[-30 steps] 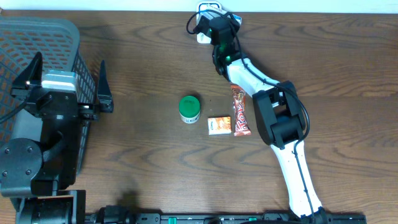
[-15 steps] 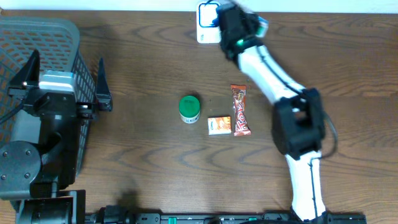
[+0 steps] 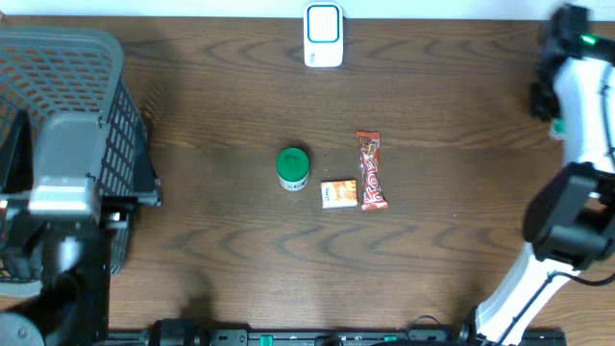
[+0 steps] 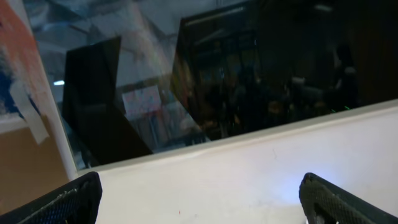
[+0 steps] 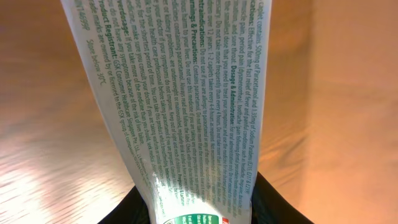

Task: Scan the item barcode
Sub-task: 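Carry the Panadol box to the right table edge and release it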

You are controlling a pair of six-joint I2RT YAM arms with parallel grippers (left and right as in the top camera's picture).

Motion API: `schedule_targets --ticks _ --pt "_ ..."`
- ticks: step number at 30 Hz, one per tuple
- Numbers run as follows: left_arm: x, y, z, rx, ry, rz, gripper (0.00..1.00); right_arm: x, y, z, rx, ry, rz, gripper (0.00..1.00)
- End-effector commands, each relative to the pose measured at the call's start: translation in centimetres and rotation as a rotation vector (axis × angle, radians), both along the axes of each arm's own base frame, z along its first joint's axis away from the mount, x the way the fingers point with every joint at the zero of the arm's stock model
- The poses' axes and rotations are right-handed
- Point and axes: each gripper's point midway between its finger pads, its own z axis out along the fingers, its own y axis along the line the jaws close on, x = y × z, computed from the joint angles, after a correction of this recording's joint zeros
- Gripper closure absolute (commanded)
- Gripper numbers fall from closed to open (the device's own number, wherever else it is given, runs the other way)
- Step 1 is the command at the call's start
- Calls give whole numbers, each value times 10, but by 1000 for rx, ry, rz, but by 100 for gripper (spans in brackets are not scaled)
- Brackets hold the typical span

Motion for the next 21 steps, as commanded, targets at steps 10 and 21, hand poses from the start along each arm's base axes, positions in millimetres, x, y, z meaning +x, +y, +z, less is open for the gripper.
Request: schedule_targets --ticks 10,21 --pt "-22 -4 10 4 -54 -18 0 -120 -92 -106 348 -84 -535 41" --pt "-22 -4 10 4 -55 -17 0 -104 -85 -48 582 -386 -584 1"
